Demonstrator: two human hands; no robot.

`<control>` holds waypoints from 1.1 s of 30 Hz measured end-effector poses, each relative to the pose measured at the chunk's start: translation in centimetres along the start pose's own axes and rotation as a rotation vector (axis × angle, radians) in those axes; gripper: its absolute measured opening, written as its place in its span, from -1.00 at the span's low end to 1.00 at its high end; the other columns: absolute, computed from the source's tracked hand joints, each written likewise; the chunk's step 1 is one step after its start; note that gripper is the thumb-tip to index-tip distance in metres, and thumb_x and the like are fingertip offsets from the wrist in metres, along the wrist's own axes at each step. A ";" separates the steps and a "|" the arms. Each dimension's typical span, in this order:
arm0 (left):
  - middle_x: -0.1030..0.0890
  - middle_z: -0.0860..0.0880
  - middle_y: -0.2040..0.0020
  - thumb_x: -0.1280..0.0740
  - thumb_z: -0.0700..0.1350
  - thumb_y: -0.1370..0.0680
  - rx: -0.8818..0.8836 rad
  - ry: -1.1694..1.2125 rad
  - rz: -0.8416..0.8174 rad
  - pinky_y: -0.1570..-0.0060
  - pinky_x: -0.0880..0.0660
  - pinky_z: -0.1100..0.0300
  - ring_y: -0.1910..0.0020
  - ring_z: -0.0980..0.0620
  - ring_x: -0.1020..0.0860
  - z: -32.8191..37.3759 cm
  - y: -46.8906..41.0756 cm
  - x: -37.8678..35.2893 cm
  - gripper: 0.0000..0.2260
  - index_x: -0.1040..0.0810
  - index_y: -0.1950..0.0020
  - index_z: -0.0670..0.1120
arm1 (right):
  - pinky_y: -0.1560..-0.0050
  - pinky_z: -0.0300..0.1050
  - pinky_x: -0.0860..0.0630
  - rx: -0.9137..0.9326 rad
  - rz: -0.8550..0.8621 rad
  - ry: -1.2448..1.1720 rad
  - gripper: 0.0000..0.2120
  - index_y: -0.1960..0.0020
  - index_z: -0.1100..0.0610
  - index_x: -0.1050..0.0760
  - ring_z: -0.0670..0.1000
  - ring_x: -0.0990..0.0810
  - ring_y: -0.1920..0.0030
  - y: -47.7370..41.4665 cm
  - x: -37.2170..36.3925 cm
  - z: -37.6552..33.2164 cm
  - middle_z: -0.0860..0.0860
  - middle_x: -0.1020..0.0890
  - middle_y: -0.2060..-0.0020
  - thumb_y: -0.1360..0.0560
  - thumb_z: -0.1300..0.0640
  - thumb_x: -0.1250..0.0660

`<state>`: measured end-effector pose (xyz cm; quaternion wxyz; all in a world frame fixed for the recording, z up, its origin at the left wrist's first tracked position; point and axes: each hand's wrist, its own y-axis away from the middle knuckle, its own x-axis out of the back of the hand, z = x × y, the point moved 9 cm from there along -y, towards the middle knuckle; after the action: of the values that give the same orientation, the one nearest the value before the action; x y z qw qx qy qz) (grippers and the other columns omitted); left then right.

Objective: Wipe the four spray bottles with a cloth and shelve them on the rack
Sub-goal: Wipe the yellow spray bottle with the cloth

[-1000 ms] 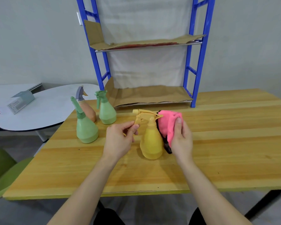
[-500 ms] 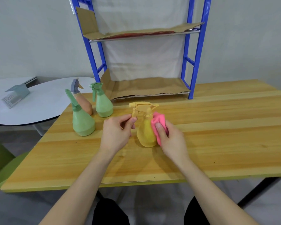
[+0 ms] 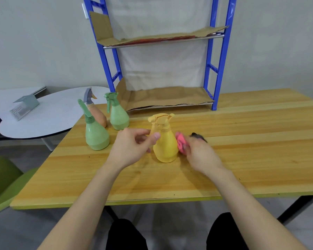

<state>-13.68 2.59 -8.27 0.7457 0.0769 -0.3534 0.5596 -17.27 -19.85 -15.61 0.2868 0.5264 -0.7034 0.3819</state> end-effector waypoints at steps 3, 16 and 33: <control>-0.78 0.07 0.15 -0.26 0.12 -0.69 0.032 -0.037 -0.019 0.18 -0.66 -0.04 0.22 0.10 -0.73 -0.9 -0.7 1.4 -0.68 -0.72 -0.03 -0.04 | -0.62 0.05 -0.28 0.010 -0.156 0.101 -0.64 -0.50 0.13 -0.52 0.15 -0.46 -0.54 0.4 -3.1 1.7 0.11 -0.60 -0.44 -0.74 0.15 -0.23; -0.71 0.09 -0.28 -0.44 -0.11 -0.67 -0.442 -0.479 -0.242 -0.33 -0.55 -0.02 -0.29 0.03 -0.61 6.0 -7.0 1.5 -0.74 -0.69 -0.36 0.07 | 0.05 -0.23 -0.48 -0.119 0.009 -0.310 -0.73 -0.38 -0.18 -0.55 -0.10 -0.63 -0.05 0.6 -0.6 2.6 -0.15 -0.69 -0.17 -0.78 0.01 -0.17; -0.79 0.17 0.08 -0.48 -0.17 -0.64 -0.279 -0.246 0.133 -0.11 -0.65 0.21 0.03 0.25 -0.73 0.8 -5.9 5.3 -0.80 -0.76 -0.23 0.02 | -0.32 -0.07 -0.49 0.230 0.161 -0.361 -0.66 -0.48 0.01 -0.50 0.04 -0.55 -0.37 -3.0 -4.0 -10.5 -0.02 -0.63 -0.34 -0.76 0.08 -0.15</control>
<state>-8.10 4.16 -2.73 0.6618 0.0172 -0.5202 0.5395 -13.22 -9.40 -12.42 0.0631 0.5577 -0.7349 0.3806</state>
